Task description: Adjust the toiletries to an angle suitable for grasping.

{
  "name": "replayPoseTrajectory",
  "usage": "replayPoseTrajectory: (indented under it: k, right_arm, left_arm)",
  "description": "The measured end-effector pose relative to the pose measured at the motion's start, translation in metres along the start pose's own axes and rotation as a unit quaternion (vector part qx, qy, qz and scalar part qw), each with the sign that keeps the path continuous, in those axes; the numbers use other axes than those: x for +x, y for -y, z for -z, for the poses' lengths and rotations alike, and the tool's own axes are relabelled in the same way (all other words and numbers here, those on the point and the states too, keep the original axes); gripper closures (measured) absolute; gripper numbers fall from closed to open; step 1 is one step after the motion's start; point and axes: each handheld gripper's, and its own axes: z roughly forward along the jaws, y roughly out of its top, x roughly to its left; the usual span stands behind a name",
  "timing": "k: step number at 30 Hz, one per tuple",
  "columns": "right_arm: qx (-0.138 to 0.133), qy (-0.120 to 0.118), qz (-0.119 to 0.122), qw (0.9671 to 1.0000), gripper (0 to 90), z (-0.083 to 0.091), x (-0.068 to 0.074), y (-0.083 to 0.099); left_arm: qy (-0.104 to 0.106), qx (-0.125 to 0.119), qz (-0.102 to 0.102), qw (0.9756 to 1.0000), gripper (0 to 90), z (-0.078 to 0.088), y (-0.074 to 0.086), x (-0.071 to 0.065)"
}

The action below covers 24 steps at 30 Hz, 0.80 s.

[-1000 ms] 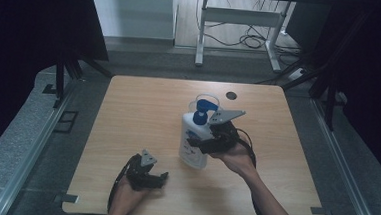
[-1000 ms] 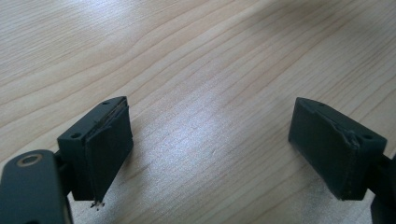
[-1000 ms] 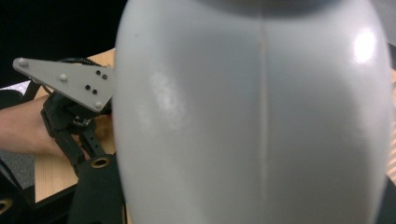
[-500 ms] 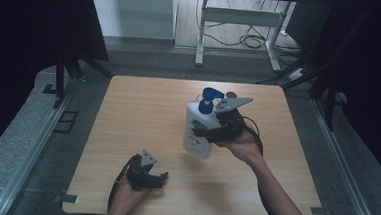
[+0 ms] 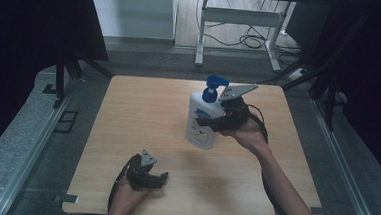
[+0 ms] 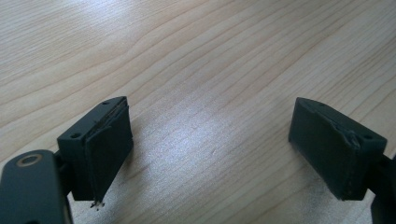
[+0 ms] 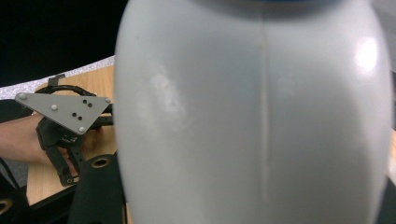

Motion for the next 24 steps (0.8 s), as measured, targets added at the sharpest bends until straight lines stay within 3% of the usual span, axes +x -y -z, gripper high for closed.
replayPoseTrajectory:
  k: [7, 24]
  right_arm:
    - [0.000, -0.009, 0.018, 0.9998, 37.3, 0.002, -0.007, -0.005]
    - [-0.003, -0.007, 0.014, 0.9999, 37.4, 0.005, -0.027, -0.018]
  left_arm:
    - [0.000, 0.000, -0.001, 1.0000, 13.1, 0.000, 0.000, 0.000]
    - [0.000, -0.001, 0.001, 1.0000, 13.1, 0.000, 0.000, 0.000]
